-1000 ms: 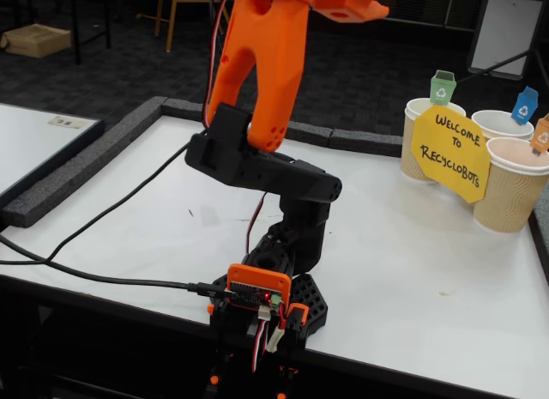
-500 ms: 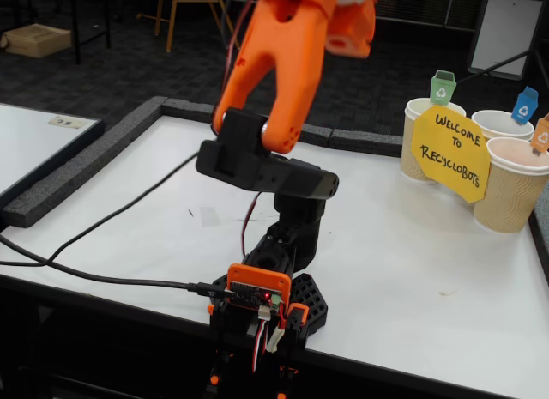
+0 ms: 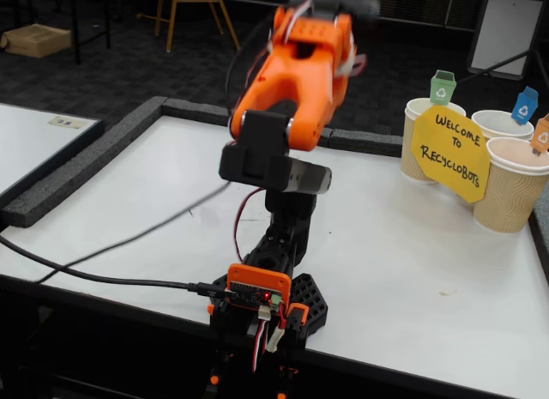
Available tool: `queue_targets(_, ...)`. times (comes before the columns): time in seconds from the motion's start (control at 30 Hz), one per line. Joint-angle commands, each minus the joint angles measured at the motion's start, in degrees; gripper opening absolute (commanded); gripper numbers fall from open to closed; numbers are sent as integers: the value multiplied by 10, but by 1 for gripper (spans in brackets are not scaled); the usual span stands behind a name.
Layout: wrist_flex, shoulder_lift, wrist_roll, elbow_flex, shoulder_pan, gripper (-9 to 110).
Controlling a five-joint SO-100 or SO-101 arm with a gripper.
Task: Sort rubbish by color.
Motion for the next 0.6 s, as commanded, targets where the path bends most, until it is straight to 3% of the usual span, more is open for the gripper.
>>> queue_targets(0.0, -60, 14, 11, 62, -21, 2)
queue_targets(0.57, -84, 134, 17, 258, -25, 0)
